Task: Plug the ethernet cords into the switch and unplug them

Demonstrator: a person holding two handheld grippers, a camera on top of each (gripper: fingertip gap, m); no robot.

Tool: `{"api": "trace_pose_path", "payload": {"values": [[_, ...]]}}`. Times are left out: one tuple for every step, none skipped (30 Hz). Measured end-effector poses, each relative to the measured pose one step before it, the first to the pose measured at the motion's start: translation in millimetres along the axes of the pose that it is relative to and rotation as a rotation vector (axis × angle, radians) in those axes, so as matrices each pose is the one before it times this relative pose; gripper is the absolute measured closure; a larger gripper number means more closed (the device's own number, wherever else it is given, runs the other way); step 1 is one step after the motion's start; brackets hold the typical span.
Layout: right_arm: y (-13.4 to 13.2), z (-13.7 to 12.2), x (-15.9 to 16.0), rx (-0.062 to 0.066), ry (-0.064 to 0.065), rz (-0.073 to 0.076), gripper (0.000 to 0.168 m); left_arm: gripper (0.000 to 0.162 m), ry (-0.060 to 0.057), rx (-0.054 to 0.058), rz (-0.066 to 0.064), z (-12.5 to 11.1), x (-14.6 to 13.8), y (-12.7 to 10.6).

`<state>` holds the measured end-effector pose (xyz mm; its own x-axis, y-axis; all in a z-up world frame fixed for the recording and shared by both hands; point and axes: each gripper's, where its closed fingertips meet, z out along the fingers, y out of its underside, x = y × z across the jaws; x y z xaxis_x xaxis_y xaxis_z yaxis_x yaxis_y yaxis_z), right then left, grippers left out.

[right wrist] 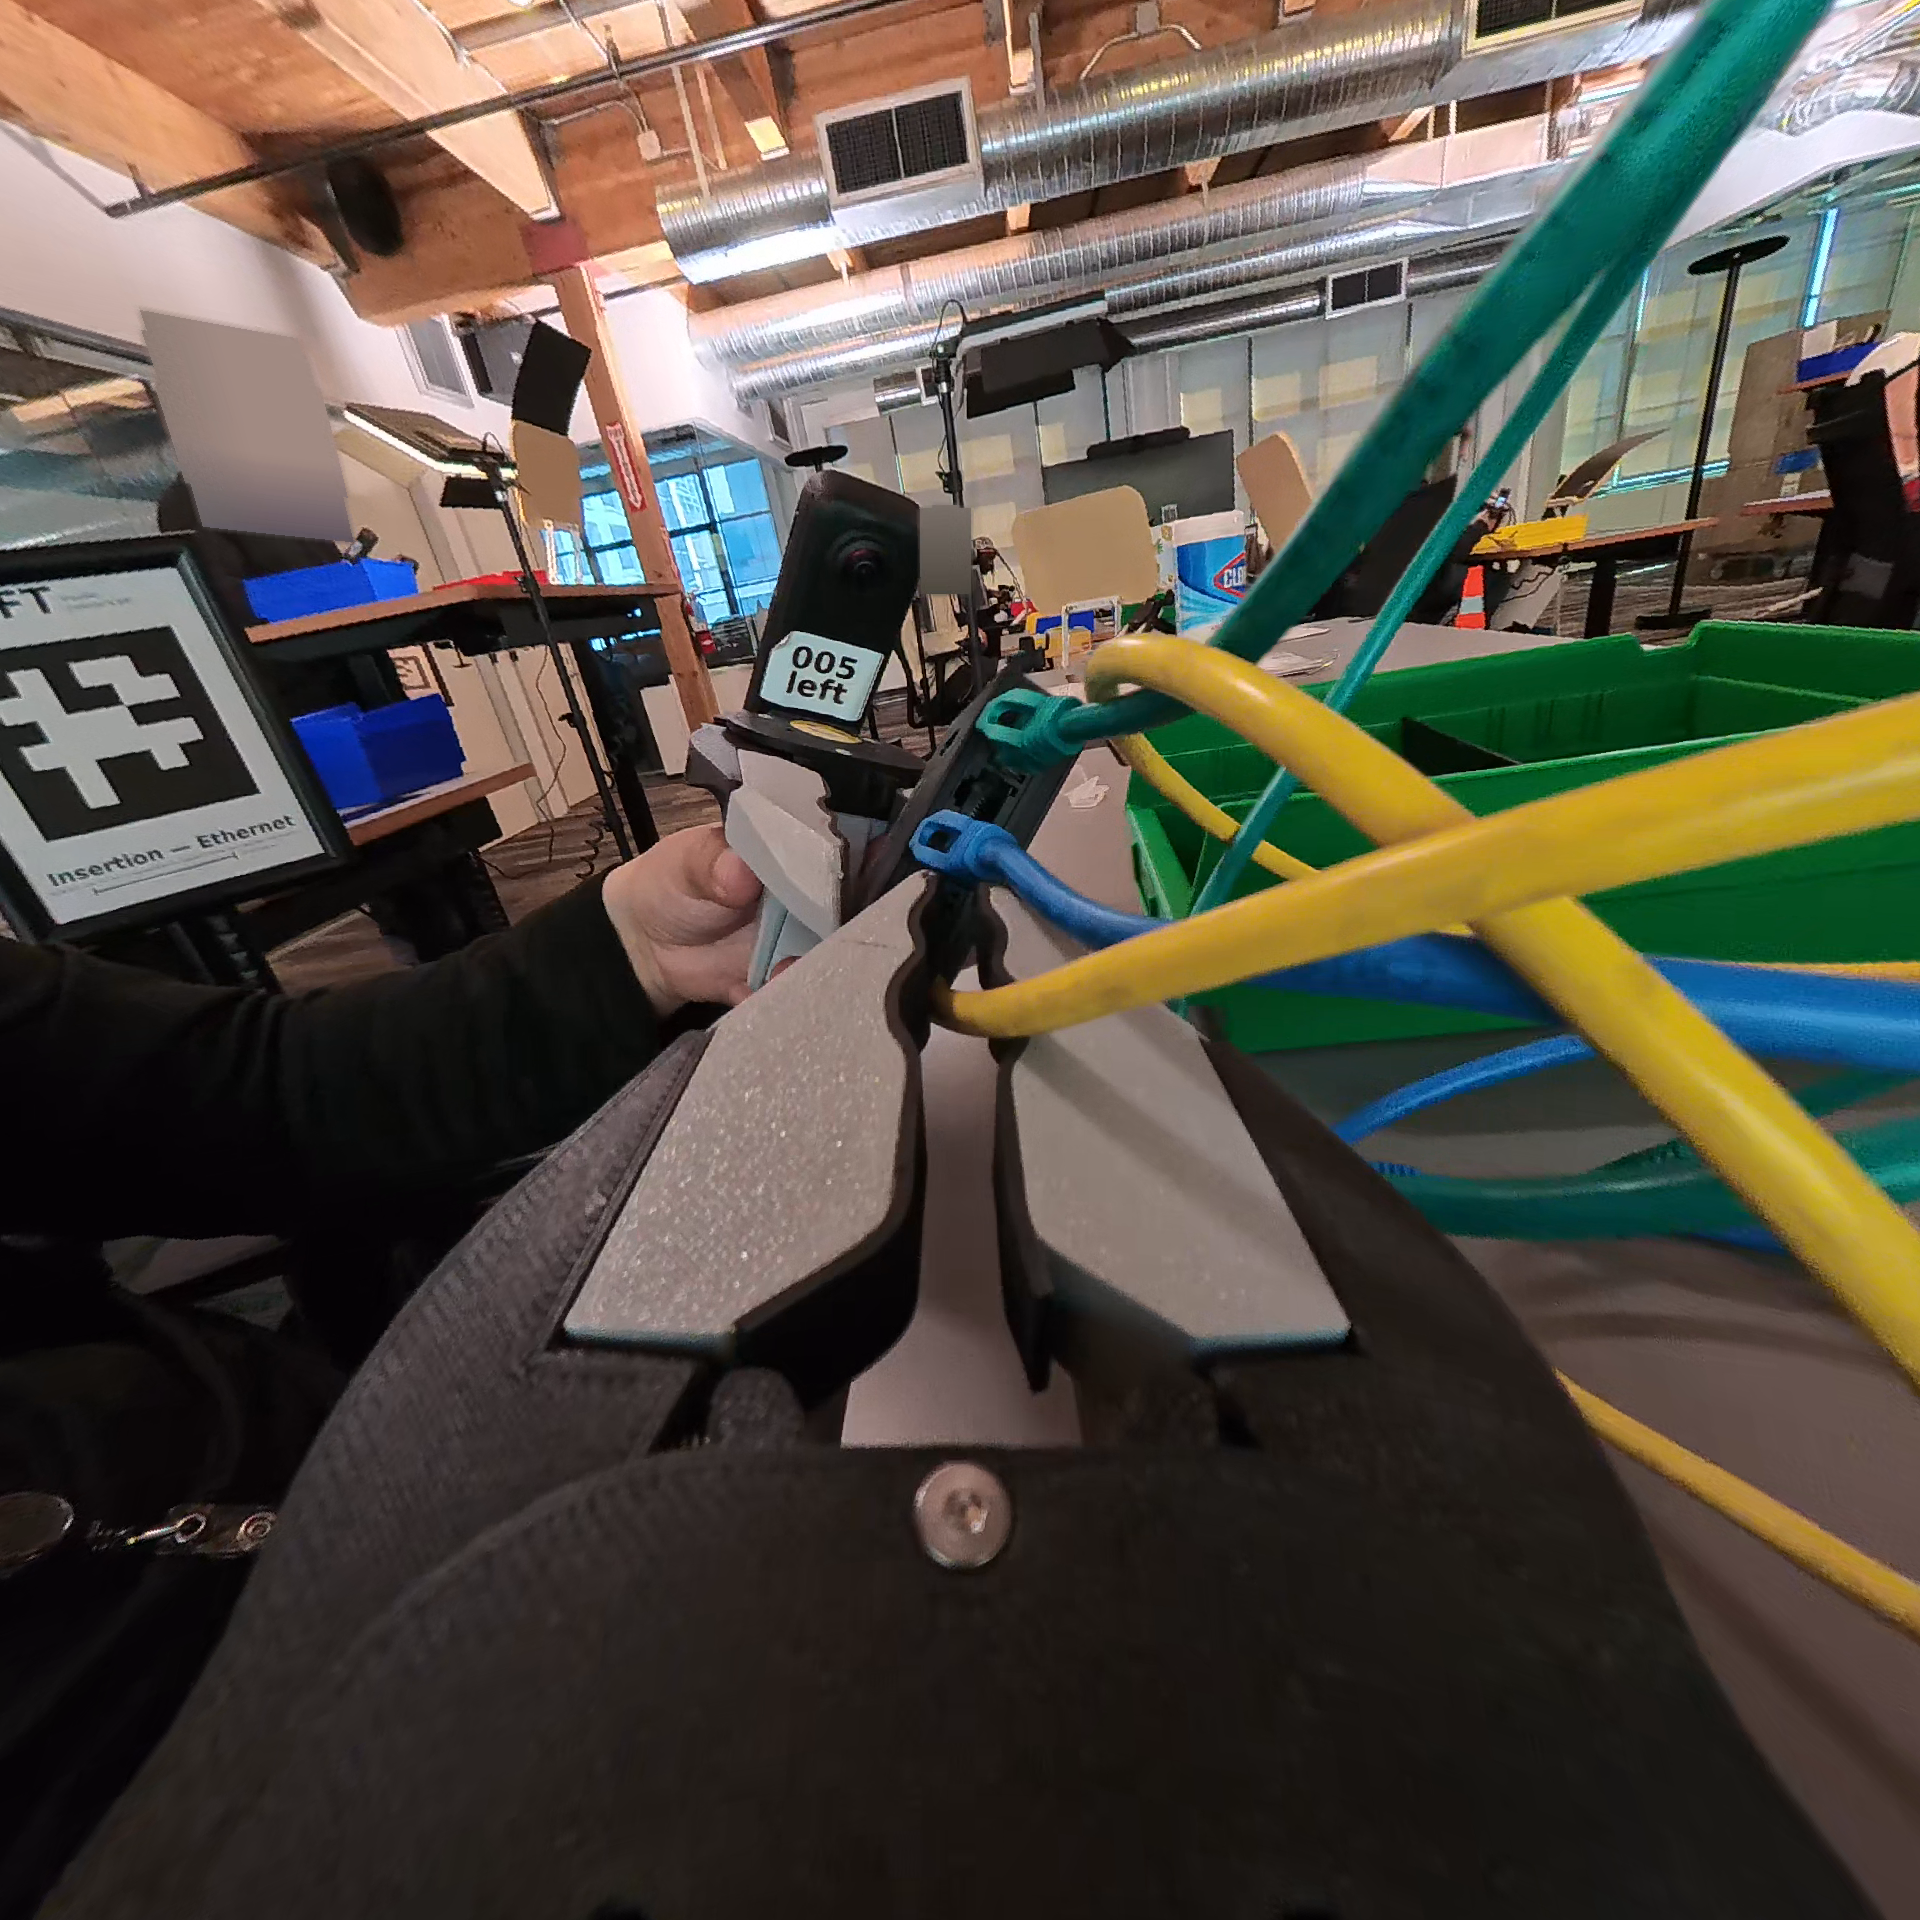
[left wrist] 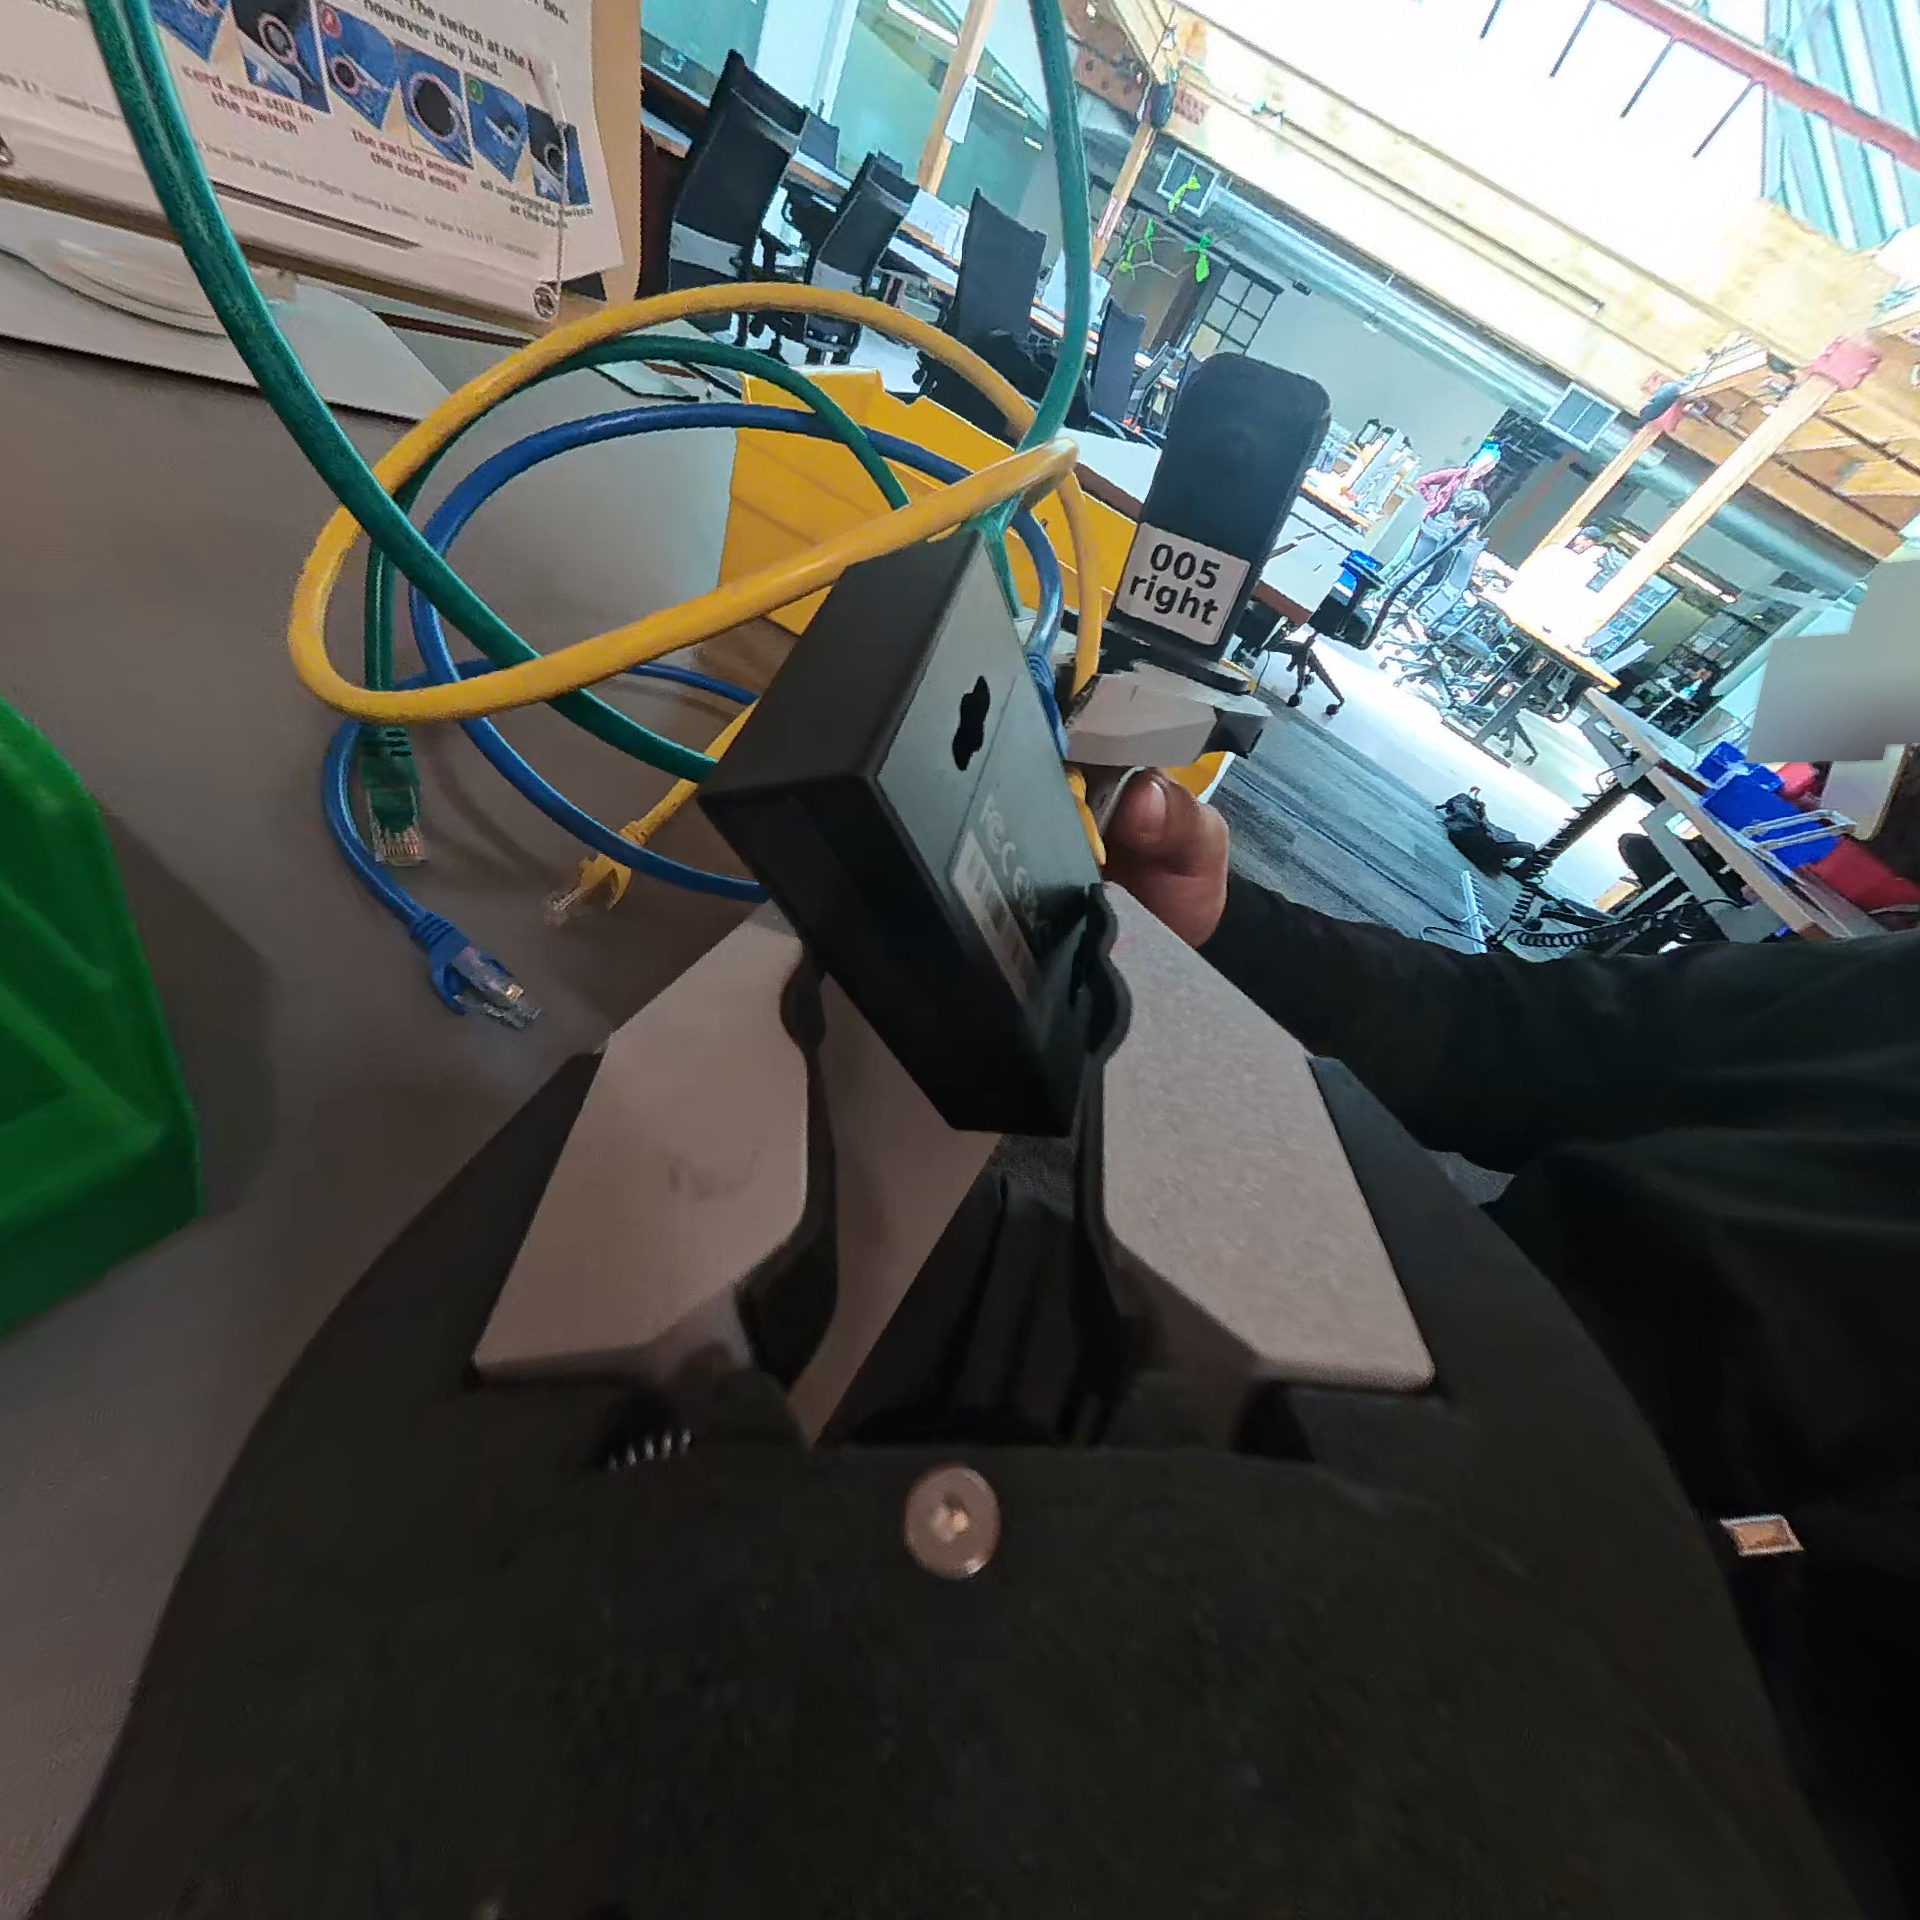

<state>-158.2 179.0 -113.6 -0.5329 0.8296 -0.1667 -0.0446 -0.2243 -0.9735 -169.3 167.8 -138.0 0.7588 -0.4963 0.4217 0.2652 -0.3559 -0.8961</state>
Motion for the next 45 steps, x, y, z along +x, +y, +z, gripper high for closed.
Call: {"api": "trace_pose_path", "payload": {"values": [[0.34,0.37,-0.07,-0.0018,-0.0004,-0.0003,0.167,0.115,-0.0011,-0.0014,0.0032,-0.49,-0.20,0.22],[0.03,0.05,-0.23,0.0012,-0.0018,0.0002,0.167,0.115,-0.0010,0.0006,0.0040,-0.29,0.23,-0.07],[-0.71,-0.35,-0.49,0.0051,-0.0058,0.0030,0.168,0.116,0.0069,0.0012,0.0045,-0.30,1.51,-0.27],[-0.70,-0.40,-0.60,0.0071,-0.0078,0.0071,0.168,0.119,0.0123,0.0041,0.0048,-0.77,2.23,-1.02],[-0.81,-0.40,-0.34,0.0075,-0.0068,0.0083,0.168,0.122,0.0116,0.0067,0.0039,-0.89,2.21,-1.80],[-1.05,-0.38,-0.52,0.0076,-0.0057,0.0053,0.168,0.124,0.0135,0.0072,0.0011,-0.54,2.55,-1.87],[-1.08,-0.59,-0.59,0.0080,-0.0049,0.0022,0.168,0.127,0.0222,0.0087,-0.0077,-0.51,3.37,-2.12],[-1.29,-0.45,-1.00,0.0089,-0.0069,0.0027,0.168,0.130,0.0301,0.0157,-0.0185,-0.65,4.25,-2.78],[-1.01,-0.16,-0.81,0.0079,-0.0060,0.0041,0.168,0.132,0.0162,0.0147,-0.0165,-0.12,2.23,-2.26],[-0.50,0.01,0.38,0.0035,0.0016,0.0026,0.168,0.133,0.0037,0.0100,-0.0034,0.22,0.51,-1.17],[-0.25,-0.12,0.84,0.0007,0.0055,0.0003,0.168,0.133,-0.0029,0.0041,0.0048,0.40,-0.40,-0.29],[-0.20,-0.06,0.58,0.0002,0.0050,-0.0017,0.168,0.133,-0.0017,0.0033,0.0033,0.23,-0.48,-0.13],[-0.39,-0.05,-0.25,0.0002,0.0022,-0.0051,0.168,0.134,0.0055,0.0015,-0.0050,0.03,0.21,0.01],[-0.18,-0.02,-0.52,0.0000,0.0014,-0.0069,0.168,0.133,0.0080,0.0018,-0.0082,-0.13,0.24,-0.09],[-0.06,0.08,-0.46,-0.0007,-0.0002,-0.0038,0.168,0.133,0.0070,0.0023,-0.0070,-0.18,-0.02,0.04],[0.06,-0.01,-0.74,-0.0006,-0.0050,0.0026,0.168,0.132,0.0086,0.0004,-0.0091,-0.10,0.04,0.46],[-0.02,-0.05,-0.57,-0.0006,-0.0082,0.0072,0.168,0.131,0.0083,-0.0016,-0.0171,-0.08,-0.17,0.88],[0.32,0.23,-0.30,-0.0013,-0.0072,0.0080,0.168,0.131,0.0079,-0.0030,-0.0235,-0.32,-0.44,1.01],[0.44,0.40,-0.10,-0.0021,-0.0042,0.0063,0.167,0.131,0.0065,0.0018,-0.0146,-0.53,-0.20,0.22],[0.42,0.48,0.27,-0.0028,-0.0012,0.0023,0.167,0.131,0.0010,0.0050,0.0009,-0.57,-0.37,-0.16],[0.18,0.35,0.03,-0.0022,-0.0011,0.0000,0.167,0.131,-0.0023,0.0019,0.0018,-0.31,-0.19,0.12],[-0.20,0.10,-0.13,-0.0006,-0.0038,0.0015,0.167,0.131,-0.0008,0.0016,0.0001,-0.12,0.29,0.03],[-0.41,-0.06,-0.25,0.0009,-0.0049,0.0039,0.167,0.131,-0.0010,0.0019,-0.0003,0.12,0.48,-0.15],[-0.42,-0.19,0.17,0.0024,-0.0033,0.0054,0.167,0.130,-0.0014,0.0038,-0.0016,0.19,0.33,-0.53],[-0.38,-0.34,0.20,0.0025,-0.0030,0.0060,0.167,0.130,-0.0004,0.0053,-0.0043,0.37,0.19,-0.66],[-0.47,-0.35,-0.03,0.0018,-0.0047,0.0052,0.167,0.130,0.0042,0.0048,-0.0020,0.46,0.64,-0.25],[-0.30,-0.19,-0.16,0.0007,-0.0046,0.0024,0.167,0.130,0.0045,0.0073,-0.0033,0.21,0.71,-0.54],[-0.23,-0.23,0.04,-0.0016,-0.0034,0.0000,0.167,0.130,0.0023,0.0074,-0.0120,0.15,0.83,-0.67],[-0.09,-0.50,0.45,-0.0055,-0.0026,0.0009,0.166,0.130,0.0011,0.0035,-0.0134,0.19,0.97,-0.70],[-0.32,-0.71,0.33,-0.0094,-0.0047,0.0024,0.166,0.130,-0.0016,-0.0046,-0.0087,0.34,1.08,0.05],[-0.96,-0.88,-0.13,-0.0119,-0.0085,0.0037,0.166,0.126,-0.0008,-0.0153,0.0034,0.85,1.67,1.16],[-1.61,-0.86,-0.61,-0.0123,-0.0117,0.0029,0.166,0.123,-0.0072,-0.0166,0.0127,1.05,1.28,1.49],[-2.11,-0.78,-1.37,-0.0093,-0.0124,-0.0023,0.166,0.123,-0.0104,-0.0125,0.0200,1.21,1.04,1.40],[-2.00,-0.28,-1.56,-0.0063,-0.0093,-0.0099,0.165,0.123,-0.0083,-0.0010,0.0186,1.57,1.01,0.13],[-0.67,0.27,-1.93,-0.0076,-0.0086,-0.0161,0.165,0.123,0.0038,0.0061,0.0077,2.16,2.28,-0.68],[1.03,1.31,-2.51,-0.0128,-0.0139,-0.0130,0.165,0.125,0.0143,0.0065,-0.0078,3.39,2.72,-0.14],[2.25,1.74,-2.95,-0.0164,-0.0195,-0.0031,0.165,0.126,0.0218,0.0025,-0.0188,4.44,2.95,1.58],[0.82,0.64,-1.60,-0.0049,-0.0149,0.0029,0.165,0.127,0.0178,-0.0001,-0.0170,3.51,1.41,2.54],[0.29,-0.77,1.11,-0.0006,-0.0018,0.0061,0.166,0.129,0.0047,0.0314,0.0003,0.64,-1.15,-2.42],[1.76,-0.93,2.44,-0.0125,0.0036,0.0121,0.166,0.129,-0.0042,0.0023,-0.0042,0.68,-2.73,1.00],[2.12,-0.63,2.08,-0.0155,0.0037,0.0159,0.166,0.131,-0.0069,-0.0164,-0.0042,0.46,-3.27,2.73],[1.85,-0.52,1.43,-0.0137,0.0059,0.0134,0.166,0.131,-0.0087,-0.0042,0.0025,0.10,-2.47,0.97],[0.45,-0.50,0.28,-0.0056,0.0048,0.0067,0.165,0.132,-0.0039,0.0022,0.0065,0.41,-0.57,0.33],[-0.84,-0.71,-1.03,0.0016,0.0015,-0.0003,0.165,0.133,0.0051,0.0095,0.0060,0.71,1.23,-1.08],[-1.70,-0.75,-1.83,0.0032,-0.0022,-0.0034,0.164,0.133,0.0116,0.0142,-0.0020,0.84,2.39,-2.20]]}}
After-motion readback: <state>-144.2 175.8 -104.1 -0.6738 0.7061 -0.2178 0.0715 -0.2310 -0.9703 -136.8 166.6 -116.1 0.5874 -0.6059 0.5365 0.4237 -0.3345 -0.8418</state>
